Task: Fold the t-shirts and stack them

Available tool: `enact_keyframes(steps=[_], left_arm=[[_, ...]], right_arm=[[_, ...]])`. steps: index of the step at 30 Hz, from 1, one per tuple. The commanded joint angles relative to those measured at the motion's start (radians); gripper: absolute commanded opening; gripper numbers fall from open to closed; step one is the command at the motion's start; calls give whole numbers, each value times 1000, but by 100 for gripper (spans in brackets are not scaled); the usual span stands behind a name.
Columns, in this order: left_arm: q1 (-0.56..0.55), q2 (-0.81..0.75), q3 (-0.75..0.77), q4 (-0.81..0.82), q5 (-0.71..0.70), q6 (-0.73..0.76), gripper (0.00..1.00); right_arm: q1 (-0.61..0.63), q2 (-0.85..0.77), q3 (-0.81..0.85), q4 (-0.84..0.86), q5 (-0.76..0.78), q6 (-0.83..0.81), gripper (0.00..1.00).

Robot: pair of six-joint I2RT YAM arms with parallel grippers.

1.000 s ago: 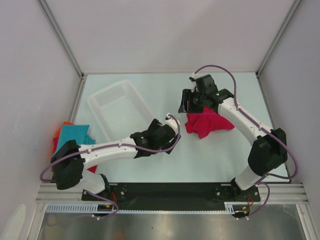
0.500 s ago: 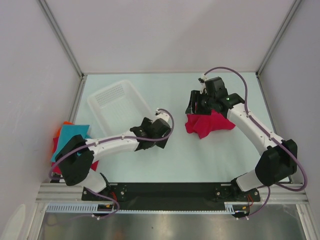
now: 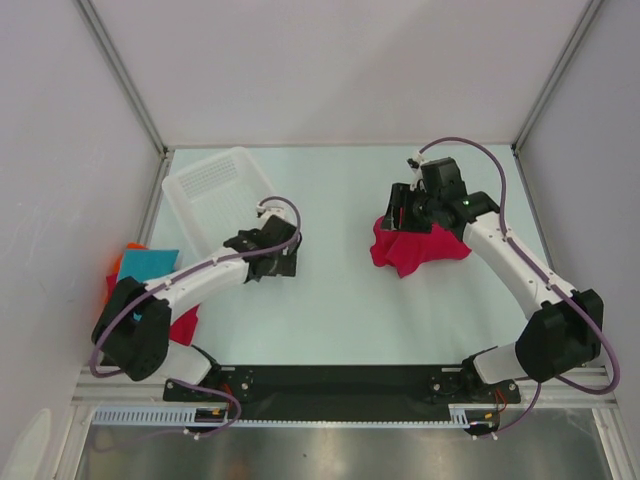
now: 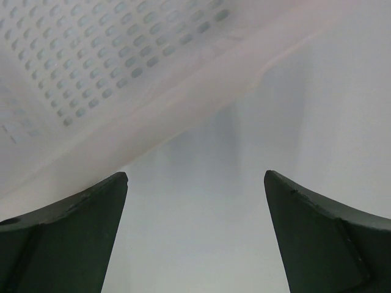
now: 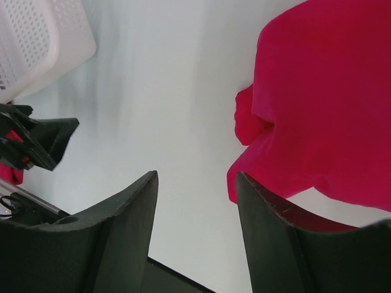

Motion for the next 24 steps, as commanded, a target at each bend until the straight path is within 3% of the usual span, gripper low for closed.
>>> enact_keyframes(steps=[1,6,15,20,24], left_arm=[[138,-78,-22,-88,6,-115,99],[297,-57,-26,-127,41,-142,100],[472,-97,-9,-82,141,-161,99],[427,-115,99,-97,140,-110,98],[276,-167,149,-60,86,-60,98]], right_arm=[[-15,-35,-7,9,-23,-24,59],[-21,-24,-10,18,-40,-32,59],[-26,0,-7,18,-43,-55,59],[-29,26,-5,36,-64,-47,59],[-23,49,8,49,-80,-29,58]])
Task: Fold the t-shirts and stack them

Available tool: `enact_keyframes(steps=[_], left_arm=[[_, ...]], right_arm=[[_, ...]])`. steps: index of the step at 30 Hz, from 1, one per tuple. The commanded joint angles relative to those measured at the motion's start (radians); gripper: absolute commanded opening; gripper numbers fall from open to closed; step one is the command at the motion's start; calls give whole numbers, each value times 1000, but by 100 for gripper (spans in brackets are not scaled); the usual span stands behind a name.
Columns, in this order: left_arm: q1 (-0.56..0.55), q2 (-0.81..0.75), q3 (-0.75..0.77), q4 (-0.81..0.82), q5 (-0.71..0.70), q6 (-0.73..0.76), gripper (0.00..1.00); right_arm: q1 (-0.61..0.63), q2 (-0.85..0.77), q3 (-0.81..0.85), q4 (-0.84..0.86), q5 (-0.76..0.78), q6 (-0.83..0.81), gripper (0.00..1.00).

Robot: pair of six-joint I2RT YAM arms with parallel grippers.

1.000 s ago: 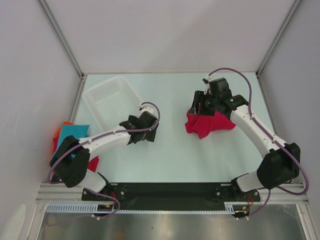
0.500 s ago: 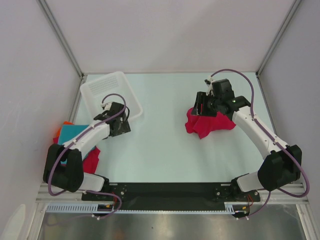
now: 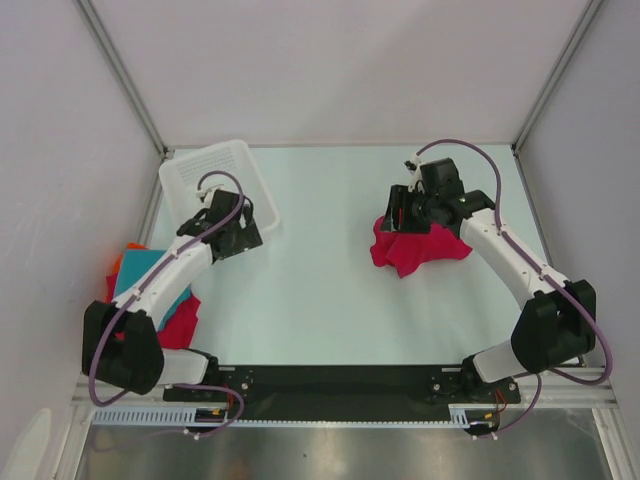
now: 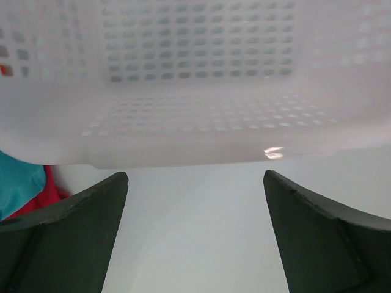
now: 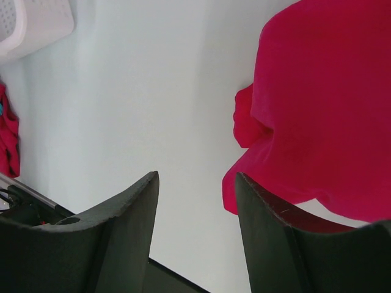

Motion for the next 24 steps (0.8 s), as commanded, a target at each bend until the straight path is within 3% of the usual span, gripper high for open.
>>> enact_keyframes(steps=[1,8,12,16,24], left_arm=[[-134,-93,101,59,-31,68,98],[-192,-113,201,51,26,121,98],[-192,-81,198,95,149,151,98],[-197,52,233,134,298,196,98],[-200,286,420,123,397,265,98]], right_arm=[[6,25,24,33,-29,5,58],[22,45,46,21,-12,9,57],[38,59,60,19,-1,18,57],[55,70,87,3,14,26,57],[57,33,109,-52,62,9,57]])
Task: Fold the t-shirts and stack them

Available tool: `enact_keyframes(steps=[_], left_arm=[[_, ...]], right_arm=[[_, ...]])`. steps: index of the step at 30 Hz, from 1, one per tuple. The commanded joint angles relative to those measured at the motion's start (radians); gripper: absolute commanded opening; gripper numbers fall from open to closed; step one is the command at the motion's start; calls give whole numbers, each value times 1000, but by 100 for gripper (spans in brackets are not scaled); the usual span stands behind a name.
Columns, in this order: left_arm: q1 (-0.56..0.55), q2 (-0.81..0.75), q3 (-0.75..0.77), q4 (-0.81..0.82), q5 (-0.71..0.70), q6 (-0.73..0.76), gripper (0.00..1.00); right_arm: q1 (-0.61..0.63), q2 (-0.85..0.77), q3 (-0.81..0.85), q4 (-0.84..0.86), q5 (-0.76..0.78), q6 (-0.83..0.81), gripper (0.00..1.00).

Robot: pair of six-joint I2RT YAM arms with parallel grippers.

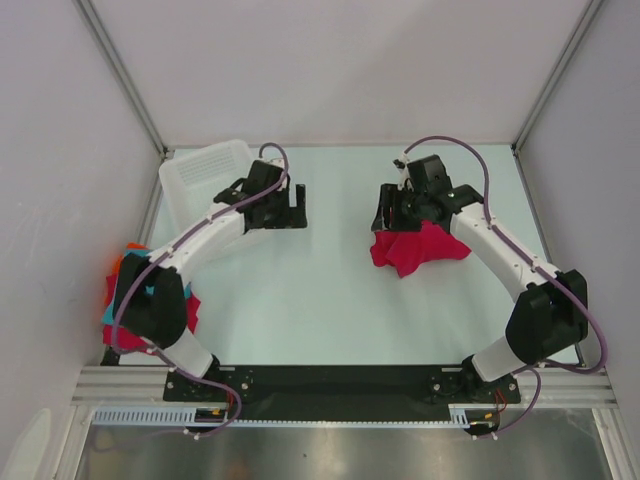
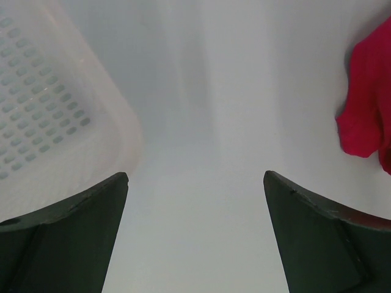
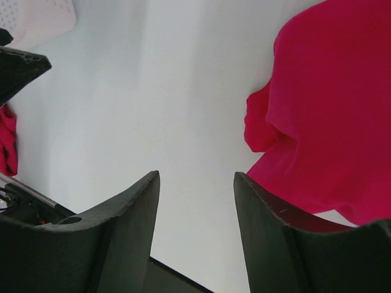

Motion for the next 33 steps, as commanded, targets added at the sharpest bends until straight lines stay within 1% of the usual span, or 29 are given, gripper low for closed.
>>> enact_keyframes(steps=[1,7,10,12,13,14,15,16,17,18,19,22,26,33], left_arm=[[-3,104,156,20,107,68,98],[-1,265,300,-3,161,62,98],[12,317,320,-13,210,34,98],[38,328,297,5,248,-7,98],[52,328,261,28,264,-25,98],[87,328,235,40,281,-60,98],[109,325,207,62,334,-81,98],[132,316,146,104,359,-120,98],[178,308,116,121,376,-136,97],[199,303,89,138,391,-148,96],[216,287,55,148,377,-148,95],[255,245,32,109,290,-109,95],[316,207,1,74,259,-101,95],[342,164,-10,48,201,-92,95]], right_arm=[[-3,-48,47,-44,46,-10,57],[-13,-80,38,-79,64,-17,57],[-20,-98,23,-85,70,-19,57],[-25,-114,10,-87,69,-22,57],[-25,-118,7,-88,70,-25,57],[-29,-123,4,-90,72,-26,57],[-34,-127,1,-94,72,-31,57],[-37,-129,-4,-96,72,-30,57],[-39,-131,-7,-95,67,-30,57],[-40,-134,-10,-91,66,-30,57],[-40,-137,-14,-90,60,-30,57],[-40,-129,-20,-79,53,-31,57],[-37,-115,-25,-58,32,-17,57],[-28,-114,-43,-45,27,-11,57]])
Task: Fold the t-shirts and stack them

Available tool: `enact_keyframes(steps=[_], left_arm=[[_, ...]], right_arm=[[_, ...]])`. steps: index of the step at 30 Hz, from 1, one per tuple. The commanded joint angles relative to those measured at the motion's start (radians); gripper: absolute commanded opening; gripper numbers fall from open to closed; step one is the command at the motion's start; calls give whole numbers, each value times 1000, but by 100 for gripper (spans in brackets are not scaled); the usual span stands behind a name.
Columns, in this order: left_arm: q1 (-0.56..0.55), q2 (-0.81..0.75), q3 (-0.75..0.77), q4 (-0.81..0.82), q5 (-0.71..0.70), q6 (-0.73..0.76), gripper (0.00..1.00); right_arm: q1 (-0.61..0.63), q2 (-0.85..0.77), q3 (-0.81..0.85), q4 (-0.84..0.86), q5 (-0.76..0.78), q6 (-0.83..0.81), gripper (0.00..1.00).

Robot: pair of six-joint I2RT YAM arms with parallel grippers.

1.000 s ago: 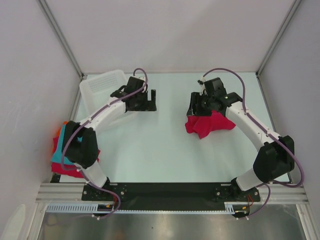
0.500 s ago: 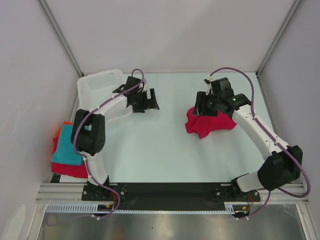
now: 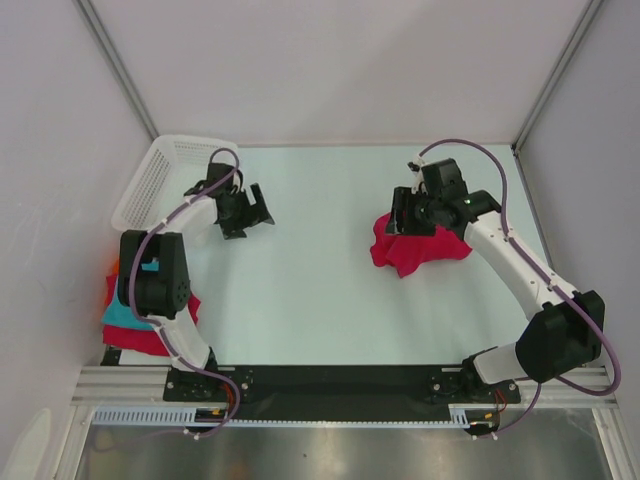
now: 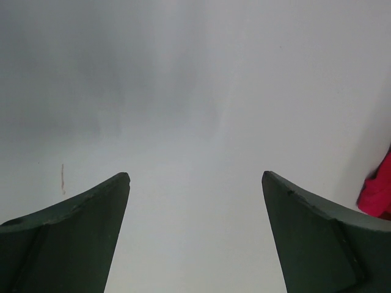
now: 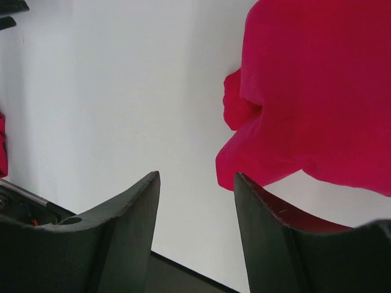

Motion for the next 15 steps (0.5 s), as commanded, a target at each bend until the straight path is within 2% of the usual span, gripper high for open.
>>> enact_keyframes(steps=[1,9,10,15], left_arm=[[15,-62,8,-10,-50,8,95],[99,-54,20,-23,-14,20,96],[142,-55,22,-21,-8,17,95],[168,-74,32,-33,2,20,96]], right_arm=[[10,-12,-10,32,-17,2,57],[4,-54,-27,6,7,-13,57],[1,-57,-28,6,9,-15,57],[2,-61,-25,3,-2,-5,57]])
